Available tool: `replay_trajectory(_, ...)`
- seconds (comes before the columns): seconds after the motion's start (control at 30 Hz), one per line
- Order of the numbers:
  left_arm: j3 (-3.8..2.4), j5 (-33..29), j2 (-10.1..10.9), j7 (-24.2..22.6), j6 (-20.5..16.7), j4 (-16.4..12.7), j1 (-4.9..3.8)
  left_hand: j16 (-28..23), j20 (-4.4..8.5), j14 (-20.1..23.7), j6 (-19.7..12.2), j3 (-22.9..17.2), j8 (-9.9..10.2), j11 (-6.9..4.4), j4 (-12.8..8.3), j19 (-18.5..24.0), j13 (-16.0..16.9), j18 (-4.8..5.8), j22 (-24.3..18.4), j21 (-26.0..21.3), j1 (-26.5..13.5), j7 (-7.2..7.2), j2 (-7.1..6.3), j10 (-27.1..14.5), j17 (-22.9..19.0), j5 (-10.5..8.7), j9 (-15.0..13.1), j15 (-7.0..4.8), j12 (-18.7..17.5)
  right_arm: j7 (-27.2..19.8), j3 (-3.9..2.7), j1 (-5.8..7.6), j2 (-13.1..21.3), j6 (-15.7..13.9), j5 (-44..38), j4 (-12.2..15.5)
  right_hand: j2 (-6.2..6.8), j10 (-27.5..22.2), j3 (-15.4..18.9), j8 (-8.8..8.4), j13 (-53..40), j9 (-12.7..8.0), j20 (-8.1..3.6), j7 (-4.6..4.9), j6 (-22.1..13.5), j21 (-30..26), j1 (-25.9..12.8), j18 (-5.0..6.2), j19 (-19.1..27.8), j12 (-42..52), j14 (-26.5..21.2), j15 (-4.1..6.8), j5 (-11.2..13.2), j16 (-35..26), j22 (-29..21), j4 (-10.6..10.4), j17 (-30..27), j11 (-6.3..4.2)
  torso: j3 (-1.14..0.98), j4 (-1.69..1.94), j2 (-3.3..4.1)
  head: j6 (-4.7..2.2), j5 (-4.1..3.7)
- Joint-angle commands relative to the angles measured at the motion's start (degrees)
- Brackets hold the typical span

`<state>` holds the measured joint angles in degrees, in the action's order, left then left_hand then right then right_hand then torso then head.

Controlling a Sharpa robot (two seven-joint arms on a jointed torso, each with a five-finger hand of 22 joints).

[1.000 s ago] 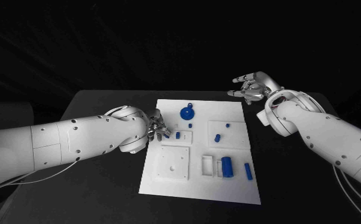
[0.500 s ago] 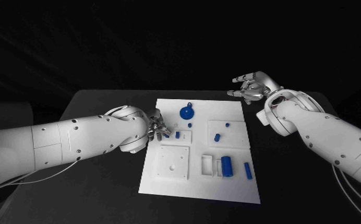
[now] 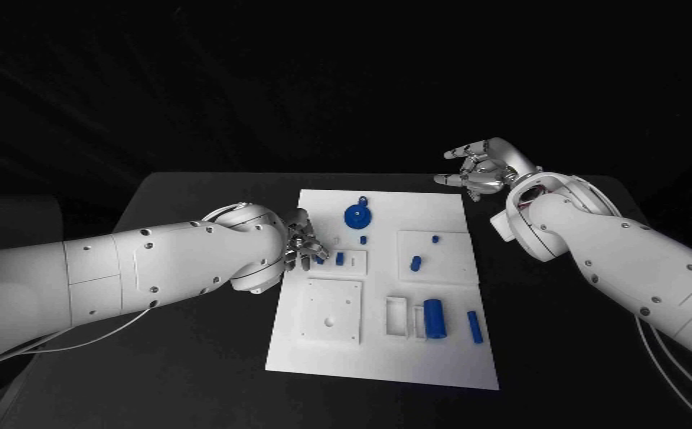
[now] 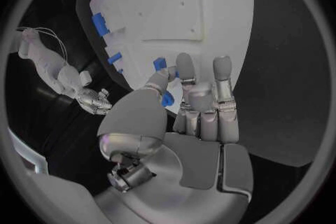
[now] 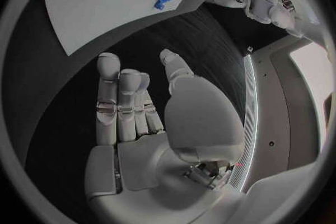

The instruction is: Assemble the parts on the task board

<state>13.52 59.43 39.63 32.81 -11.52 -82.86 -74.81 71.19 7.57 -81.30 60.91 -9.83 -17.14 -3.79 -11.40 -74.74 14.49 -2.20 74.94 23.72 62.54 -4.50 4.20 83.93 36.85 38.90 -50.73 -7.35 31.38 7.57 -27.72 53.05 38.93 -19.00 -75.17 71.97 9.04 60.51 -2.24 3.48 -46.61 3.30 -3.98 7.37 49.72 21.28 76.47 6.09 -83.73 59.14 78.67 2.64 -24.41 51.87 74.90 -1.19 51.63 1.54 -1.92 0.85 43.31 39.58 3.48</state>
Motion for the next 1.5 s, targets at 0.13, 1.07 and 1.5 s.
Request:
replay_trajectory(0.13,0.33,-0.15,-0.61,0.31,3.70,-0.15,0.71,0.23,-0.36,-0.29,6.16,-0.19,-0.32,-0.49,0.04,-0.01,-0.14,-0.36,0.97,0.09,0.32,6.00,0.30,2.85,0.11,0.17,-0.05,0.03,0.21,-0.47,-0.02,-0.16,-0.04,0.67,0.03,0.02,-0.06,-0.33,-0.02,-0.21,0.08,-0.02,0.03,0.01,-0.30,-0.22,-0.26,0.79,-1.27,0.12,-0.16,0.25,-0.18,-0.21,2.19,-0.05,-0.10,-0.23,0.04,0.05,0.01,0.14,-0.12)
replay_trajectory(1.07,0.32,0.63,-0.74,0.32,5.24,1.03,1.03,-2.07,0.79,0.09,5.69,5.87,1.78,-0.40,12.69,-0.52,-0.32,1.24,0.83,-2.02,2.81,6.12,-6.58,2.77,-3.48,-3.03,6.11,-0.41,-1.47,-0.59,-0.02,-0.35,0.04,0.54,0.21,-0.11,-0.04,-0.38,-0.08,-0.23,0.13,-0.03,0.03,0.03,-0.54,-0.64,-0.38,0.80,-1.23,0.05,-0.19,0.25,-0.45,-0.31,2.11,-0.15,-0.16,-0.22,0.07,0.08,-0.03,0.24,-0.31)
replay_trajectory(1.5,0.30,1.33,-0.35,0.33,5.60,1.33,1.03,-2.33,0.90,0.44,5.94,9.00,1.42,-0.32,18.55,-0.61,-0.06,1.52,0.87,-2.78,4.83,5.99,-9.33,2.73,-4.07,-8.20,6.72,-0.41,-1.83,-0.60,-0.02,-0.42,0.11,0.46,0.27,-0.13,0.07,-0.42,-0.04,-0.25,0.14,-0.05,0.03,0.06,-0.89,-0.86,-0.38,0.81,-1.22,0.04,-0.21,0.25,-0.52,-0.34,2.07,-0.24,-0.19,-0.20,0.09,0.10,-0.03,0.17,-0.40)
